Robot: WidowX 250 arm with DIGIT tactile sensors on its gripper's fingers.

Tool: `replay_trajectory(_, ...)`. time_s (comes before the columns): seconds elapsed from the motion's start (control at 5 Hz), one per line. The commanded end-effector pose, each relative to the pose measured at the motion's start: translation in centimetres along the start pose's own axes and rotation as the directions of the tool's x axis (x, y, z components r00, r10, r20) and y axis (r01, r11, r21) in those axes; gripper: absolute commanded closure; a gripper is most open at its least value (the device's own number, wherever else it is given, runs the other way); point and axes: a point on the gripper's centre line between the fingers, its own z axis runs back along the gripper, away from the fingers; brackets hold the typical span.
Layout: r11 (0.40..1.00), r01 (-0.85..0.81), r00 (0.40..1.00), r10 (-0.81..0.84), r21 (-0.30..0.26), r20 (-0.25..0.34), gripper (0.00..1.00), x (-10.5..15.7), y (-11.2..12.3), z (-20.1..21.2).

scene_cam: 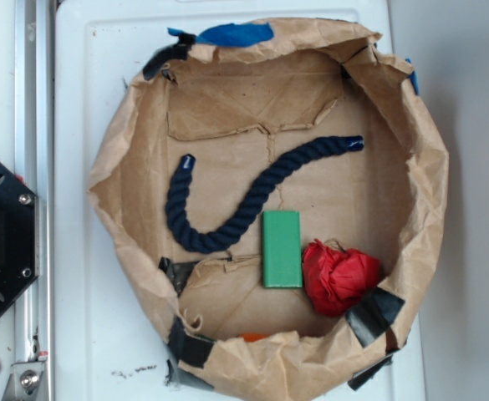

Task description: Grab the blue rope.

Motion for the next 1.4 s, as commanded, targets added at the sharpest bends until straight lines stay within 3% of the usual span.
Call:
replay_trajectory(0.0, 1.000, 0.000, 1.000, 0.000, 0.000, 0.000, 0.00, 0.0, 0.0, 0.0)
replay_trajectory(0.4, 0.997, -0.071, 0.997, 0.071, 0.041, 0.006, 0.00, 6.7, 2.8, -1.3)
replay_trajectory(0.8, 0.997, -0.059, 0.998, 0.060, 0.044, -0.031, 0.00, 12.0, 3.3, -4.6)
replay_trajectory(1.0, 0.998, -0.058, 0.998, 0.059, 0.021, -0.036, 0.00, 13.8, 4.2, -6.8)
replay_trajectory(1.2, 0.998, -0.058, 0.998, 0.059, 0.021, -0.036, 0.00, 13.8, 4.2, -6.8)
